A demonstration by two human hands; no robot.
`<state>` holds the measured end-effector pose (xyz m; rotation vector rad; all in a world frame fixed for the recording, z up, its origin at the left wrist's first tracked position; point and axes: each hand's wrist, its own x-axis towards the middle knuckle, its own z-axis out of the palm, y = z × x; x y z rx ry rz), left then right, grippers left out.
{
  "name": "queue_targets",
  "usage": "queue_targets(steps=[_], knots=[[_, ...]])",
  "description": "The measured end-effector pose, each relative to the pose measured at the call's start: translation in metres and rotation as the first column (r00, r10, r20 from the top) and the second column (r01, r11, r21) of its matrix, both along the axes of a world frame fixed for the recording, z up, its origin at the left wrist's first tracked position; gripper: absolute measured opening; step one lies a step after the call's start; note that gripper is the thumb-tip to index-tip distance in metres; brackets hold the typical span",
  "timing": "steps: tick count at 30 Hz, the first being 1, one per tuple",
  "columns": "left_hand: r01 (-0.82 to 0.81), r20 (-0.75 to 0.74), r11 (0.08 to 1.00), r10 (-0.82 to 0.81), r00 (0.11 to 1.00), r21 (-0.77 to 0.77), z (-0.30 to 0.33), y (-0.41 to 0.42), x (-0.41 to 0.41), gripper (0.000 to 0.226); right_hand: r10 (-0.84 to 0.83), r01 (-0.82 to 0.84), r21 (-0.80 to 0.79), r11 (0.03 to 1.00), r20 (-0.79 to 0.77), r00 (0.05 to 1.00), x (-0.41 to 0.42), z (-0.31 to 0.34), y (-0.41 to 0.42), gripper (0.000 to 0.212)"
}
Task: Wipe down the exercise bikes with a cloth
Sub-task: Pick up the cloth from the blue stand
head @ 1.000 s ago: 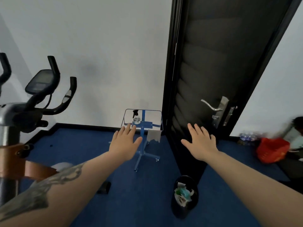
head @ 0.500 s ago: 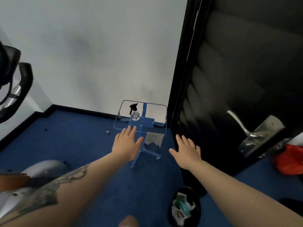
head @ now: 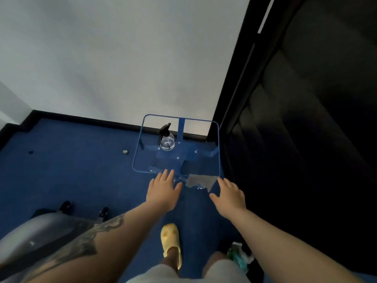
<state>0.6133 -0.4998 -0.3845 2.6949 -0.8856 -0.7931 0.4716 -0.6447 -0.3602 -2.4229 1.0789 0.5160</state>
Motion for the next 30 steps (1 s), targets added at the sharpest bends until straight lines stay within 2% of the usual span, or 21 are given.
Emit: queue_targets(steps=[4, 8, 13, 16, 18, 20, 22, 25, 30], knots=[[-0.002, -0.056, 1.000, 0.004, 0.998, 0.028, -0.037, -0.008, 0.017, 0.062, -0.020, 0.018, 0.077, 0.997, 0.026, 0.999, 0.028, -0.031, -0.003, 0.066], [-0.023, -0.098, 0.998, 0.029, 0.995, 0.055, -0.067, -0.018, 0.028, 0.062, -0.017, 0.018, 0.059, 0.998, -0.016, 1.000, 0.045, -0.063, -0.022, 0.065], [-0.178, -0.139, 0.984, 0.174, 0.975, -0.018, -0.097, -0.033, 0.040, 0.062, 0.053, -0.051, 0.050, 0.997, -0.042, 0.998, 0.060, -0.105, -0.042, 0.065], [-0.218, -0.139, 0.976, 0.213, 0.967, -0.025, -0.112, -0.034, 0.039, 0.061, 0.085, -0.084, 0.061, 0.995, -0.014, 0.996, 0.066, -0.127, -0.045, 0.060], [-0.220, -0.121, 0.975, 0.216, 0.969, -0.020, -0.117, -0.034, 0.034, 0.060, 0.042, -0.044, 0.036, 0.998, 0.056, 0.998, 0.071, -0.138, -0.045, 0.049], [-0.256, -0.127, 0.966, 0.250, 0.960, -0.036, -0.118, -0.035, 0.028, 0.060, -0.013, 0.018, -0.031, 0.999, 0.133, 0.991, 0.076, -0.142, -0.047, 0.032], [-0.298, -0.153, 0.953, 0.287, 0.946, -0.056, -0.116, -0.036, 0.024, 0.059, -0.029, 0.039, -0.068, 0.997, 0.133, 0.991, 0.081, -0.141, -0.053, 0.019], [-0.323, -0.195, 0.945, 0.307, 0.932, -0.052, -0.110, -0.036, 0.023, 0.059, 0.001, 0.004, -0.047, 0.999, 0.098, 0.995, 0.087, -0.132, -0.064, 0.015], [-0.368, -0.288, 0.929, 0.344, 0.894, -0.030, -0.081, -0.036, 0.029, 0.062, 0.094, -0.095, -0.007, 0.995, 0.220, 0.971, 0.093, -0.094, -0.065, 0.011]])
